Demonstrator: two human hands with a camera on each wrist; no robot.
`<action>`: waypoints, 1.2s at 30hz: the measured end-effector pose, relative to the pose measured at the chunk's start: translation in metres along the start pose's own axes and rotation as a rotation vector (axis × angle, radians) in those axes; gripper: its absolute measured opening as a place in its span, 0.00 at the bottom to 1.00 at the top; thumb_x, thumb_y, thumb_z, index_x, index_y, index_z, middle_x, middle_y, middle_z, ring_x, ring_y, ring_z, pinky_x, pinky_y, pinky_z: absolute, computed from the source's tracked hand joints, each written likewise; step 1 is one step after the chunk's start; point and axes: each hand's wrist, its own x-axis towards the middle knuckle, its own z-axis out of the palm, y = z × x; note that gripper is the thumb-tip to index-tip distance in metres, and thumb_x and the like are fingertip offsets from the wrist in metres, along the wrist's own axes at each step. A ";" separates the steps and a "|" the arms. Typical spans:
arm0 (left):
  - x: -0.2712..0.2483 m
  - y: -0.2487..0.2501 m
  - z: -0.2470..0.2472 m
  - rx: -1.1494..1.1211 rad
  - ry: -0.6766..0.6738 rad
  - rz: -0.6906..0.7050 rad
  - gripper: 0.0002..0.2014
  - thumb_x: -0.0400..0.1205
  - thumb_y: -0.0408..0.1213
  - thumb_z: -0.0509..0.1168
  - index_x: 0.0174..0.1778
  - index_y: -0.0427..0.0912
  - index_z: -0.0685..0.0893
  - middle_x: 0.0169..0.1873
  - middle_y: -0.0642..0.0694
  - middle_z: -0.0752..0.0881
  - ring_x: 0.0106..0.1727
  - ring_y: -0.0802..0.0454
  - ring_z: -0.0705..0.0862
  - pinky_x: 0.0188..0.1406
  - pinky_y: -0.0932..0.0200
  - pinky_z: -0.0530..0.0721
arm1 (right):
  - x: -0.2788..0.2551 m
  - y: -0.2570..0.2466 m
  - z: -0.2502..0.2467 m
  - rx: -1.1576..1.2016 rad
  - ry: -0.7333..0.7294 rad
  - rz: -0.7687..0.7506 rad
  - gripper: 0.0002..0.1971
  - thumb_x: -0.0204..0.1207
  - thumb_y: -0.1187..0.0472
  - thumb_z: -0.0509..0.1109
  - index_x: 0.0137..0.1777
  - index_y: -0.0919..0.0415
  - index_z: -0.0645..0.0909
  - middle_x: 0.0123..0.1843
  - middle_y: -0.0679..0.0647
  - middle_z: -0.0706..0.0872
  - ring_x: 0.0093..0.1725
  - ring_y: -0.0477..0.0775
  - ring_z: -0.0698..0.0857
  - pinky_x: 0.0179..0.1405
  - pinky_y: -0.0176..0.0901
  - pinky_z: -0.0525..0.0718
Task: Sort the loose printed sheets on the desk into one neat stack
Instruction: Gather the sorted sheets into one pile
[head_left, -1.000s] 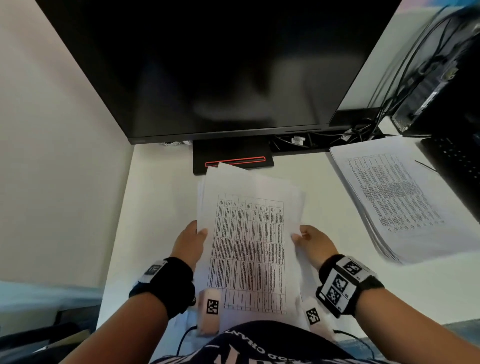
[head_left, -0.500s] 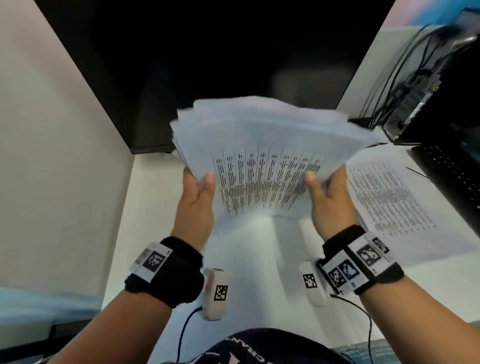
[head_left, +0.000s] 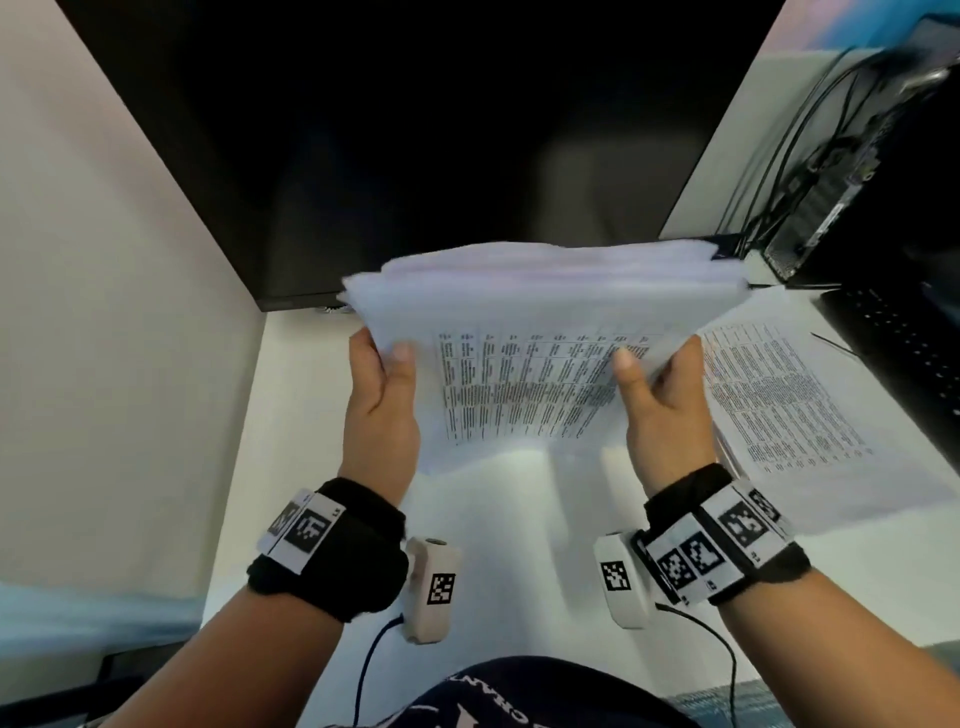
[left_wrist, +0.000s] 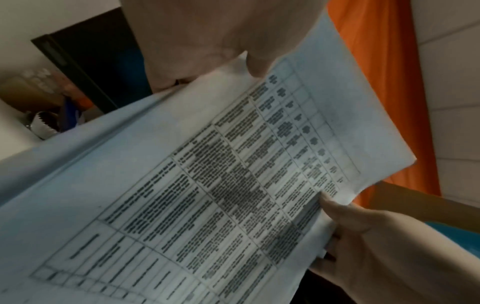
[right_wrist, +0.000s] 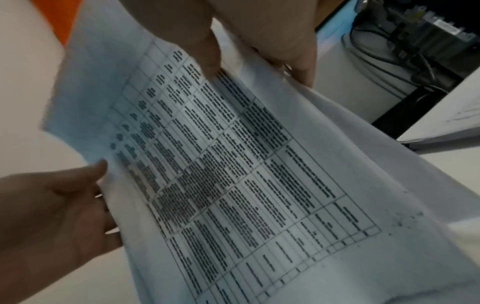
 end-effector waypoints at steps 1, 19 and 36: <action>0.001 -0.002 0.001 -0.003 -0.019 -0.016 0.12 0.89 0.41 0.51 0.62 0.64 0.71 0.54 0.65 0.84 0.55 0.75 0.81 0.57 0.73 0.79 | -0.001 0.000 0.002 -0.037 -0.008 0.006 0.11 0.81 0.63 0.64 0.60 0.63 0.68 0.46 0.43 0.77 0.46 0.31 0.77 0.51 0.22 0.74; 0.000 -0.007 0.011 -0.013 0.015 0.081 0.15 0.87 0.35 0.56 0.65 0.59 0.63 0.64 0.53 0.79 0.63 0.63 0.80 0.60 0.61 0.82 | 0.014 -0.035 0.003 -0.017 0.101 -0.185 0.35 0.76 0.72 0.67 0.78 0.54 0.53 0.69 0.45 0.72 0.66 0.43 0.77 0.65 0.36 0.79; 0.016 -0.021 0.009 -0.056 0.049 -0.083 0.14 0.87 0.40 0.57 0.68 0.45 0.78 0.55 0.61 0.87 0.59 0.65 0.84 0.60 0.64 0.82 | 0.034 -0.012 -0.010 -0.006 -0.014 -0.018 0.24 0.76 0.62 0.71 0.69 0.54 0.67 0.62 0.48 0.81 0.60 0.43 0.82 0.61 0.41 0.80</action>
